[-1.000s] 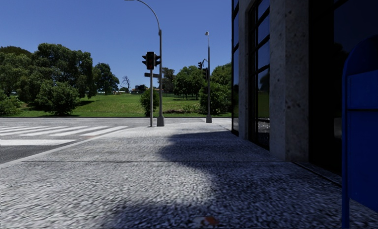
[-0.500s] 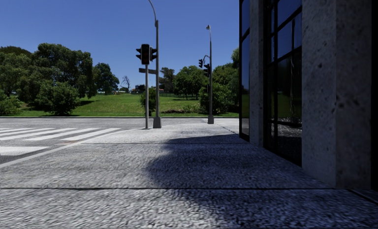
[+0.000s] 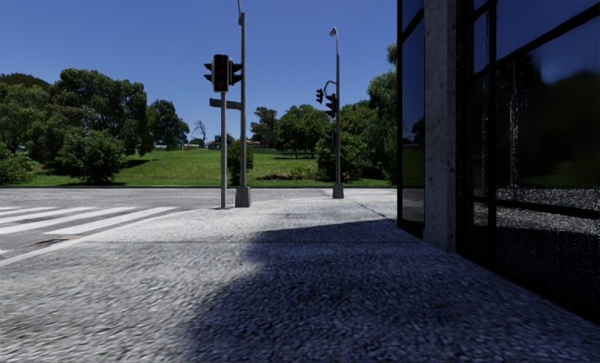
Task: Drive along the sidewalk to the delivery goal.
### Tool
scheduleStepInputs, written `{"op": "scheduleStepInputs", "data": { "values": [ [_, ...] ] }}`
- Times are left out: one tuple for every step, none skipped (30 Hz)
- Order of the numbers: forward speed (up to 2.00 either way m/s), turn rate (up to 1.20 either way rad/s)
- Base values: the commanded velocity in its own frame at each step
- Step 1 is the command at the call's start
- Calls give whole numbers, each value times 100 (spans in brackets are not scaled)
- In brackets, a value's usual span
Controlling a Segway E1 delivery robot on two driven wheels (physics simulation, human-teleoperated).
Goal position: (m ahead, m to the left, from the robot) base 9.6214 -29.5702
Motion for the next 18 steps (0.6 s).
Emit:
{"op": "scheduleStepInputs", "data": {
  "values": [
    [200, 0],
    [200, 0],
    [200, 0],
    [200, 0],
    [200, 0],
    [200, 0],
    [200, 0],
    [200, 0],
    [200, 0],
    [200, 0],
    [200, 0],
    [200, 0],
    [200, 0],
    [200, 0],
    [200, 0],
    [200, 0],
    [200, 0],
    [200, 0]
  ]
}}
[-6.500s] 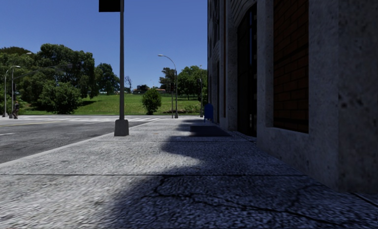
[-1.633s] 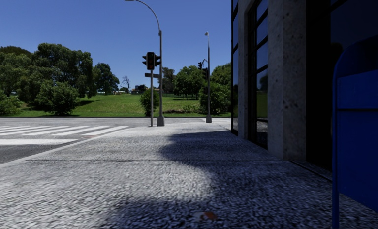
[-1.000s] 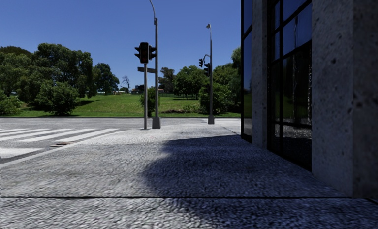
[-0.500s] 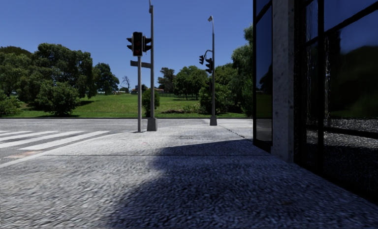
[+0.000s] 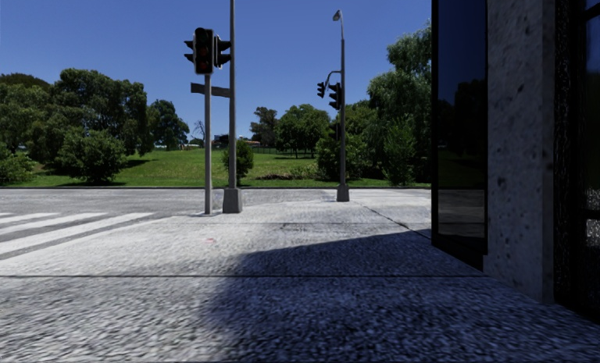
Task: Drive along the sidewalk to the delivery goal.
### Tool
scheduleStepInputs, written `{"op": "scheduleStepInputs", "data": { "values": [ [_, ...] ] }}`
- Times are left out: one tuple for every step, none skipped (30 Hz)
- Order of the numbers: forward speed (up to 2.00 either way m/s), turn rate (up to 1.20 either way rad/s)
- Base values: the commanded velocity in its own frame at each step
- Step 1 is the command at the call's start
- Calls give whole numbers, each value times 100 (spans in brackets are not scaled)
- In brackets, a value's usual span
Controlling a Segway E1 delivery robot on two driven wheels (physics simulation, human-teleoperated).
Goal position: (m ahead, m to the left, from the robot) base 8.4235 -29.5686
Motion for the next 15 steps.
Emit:
{"op": "scheduleStepInputs", "data": {
  "values": [
    [200, 0],
    [200, 0],
    [200, 0],
    [200, 0],
    [200, 0],
    [200, 0],
    [200, 0],
    [200, -4],
    [200, -11],
    [200, -11],
    [200, -19],
    [200, -28],
    [200, -37],
    [200, -37],
    [200, -40]
  ]
}}
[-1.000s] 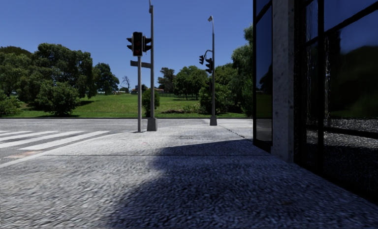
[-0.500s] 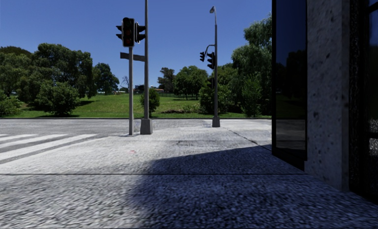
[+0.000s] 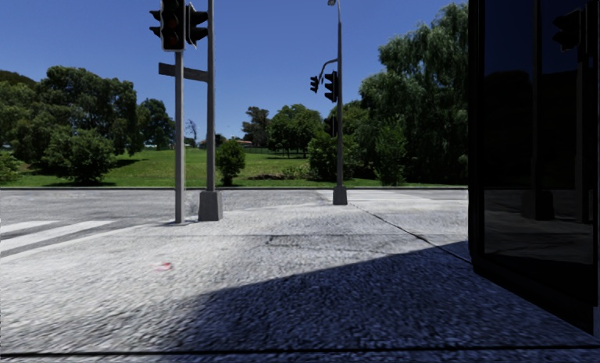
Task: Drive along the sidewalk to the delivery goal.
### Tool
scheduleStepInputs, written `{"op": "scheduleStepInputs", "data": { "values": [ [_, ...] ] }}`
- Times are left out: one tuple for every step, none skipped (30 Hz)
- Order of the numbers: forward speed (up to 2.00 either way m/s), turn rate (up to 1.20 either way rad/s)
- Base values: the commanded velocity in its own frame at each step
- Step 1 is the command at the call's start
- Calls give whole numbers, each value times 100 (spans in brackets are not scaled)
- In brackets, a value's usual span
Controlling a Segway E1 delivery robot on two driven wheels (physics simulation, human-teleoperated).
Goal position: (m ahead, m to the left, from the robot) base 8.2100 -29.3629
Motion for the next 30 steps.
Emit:
{"op": "scheduleStepInputs", "data": {
  "values": [
    [200, -41],
    [200, -42],
    [200, -42],
    [200, -42],
    [200, -42],
    [200, -43],
    [200, -43],
    [200, -44],
    [200, -44],
    [200, -44],
    [200, -44],
    [200, -44],
    [200, -44],
    [200, -44],
    [200, -44],
    [200, -44],
    [200, -44],
    [200, -44],
    [200, -44],
    [200, -44],
    [200, -44],
    [200, -44],
    [200, -44],
    [200, -44],
    [200, -44],
    [200, -44],
    [200, -44],
    [200, -44],
    [200, -43],
    [200, -42]
  ]
}}
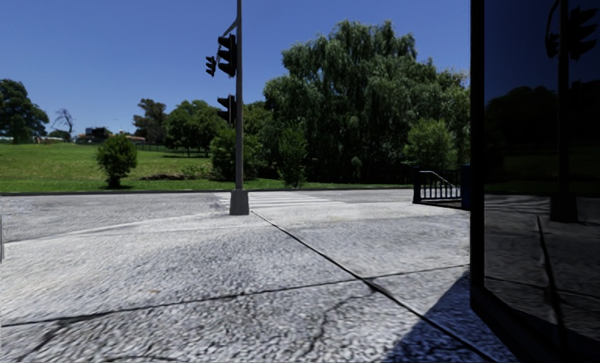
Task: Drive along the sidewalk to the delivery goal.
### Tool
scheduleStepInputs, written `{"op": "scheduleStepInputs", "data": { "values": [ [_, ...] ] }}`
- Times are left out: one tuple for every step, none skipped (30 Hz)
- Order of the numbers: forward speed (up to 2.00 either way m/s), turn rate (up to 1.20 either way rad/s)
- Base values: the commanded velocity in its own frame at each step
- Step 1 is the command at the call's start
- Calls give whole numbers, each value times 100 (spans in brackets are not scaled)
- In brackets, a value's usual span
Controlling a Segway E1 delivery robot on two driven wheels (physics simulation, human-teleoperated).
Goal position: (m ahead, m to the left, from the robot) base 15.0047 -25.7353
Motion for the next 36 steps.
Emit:
{"op": "scheduleStepInputs", "data": {
  "values": [
    [200, -41],
    [200, -41],
    [200, -41],
    [200, -41],
    [200, -41],
    [200, -41],
    [200, -41],
    [200, -41],
    [200, -41],
    [200, -41],
    [200, -41],
    [200, -41],
    [200, -41],
    [200, -41],
    [200, -41],
    [200, -41],
    [200, -41],
    [200, -41],
    [200, -41],
    [200, -41],
    [200, -40],
    [200, -40],
    [200, -40],
    [200, -40],
    [200, -40],
    [200, -40],
    [200, -40],
    [200, -42],
    [200, -48],
    [200, -51],
    [200, -51],
    [200, -52],
    [200, -52],
    [200, -52],
    [200, -52],
    [200, -52]
  ]
}}
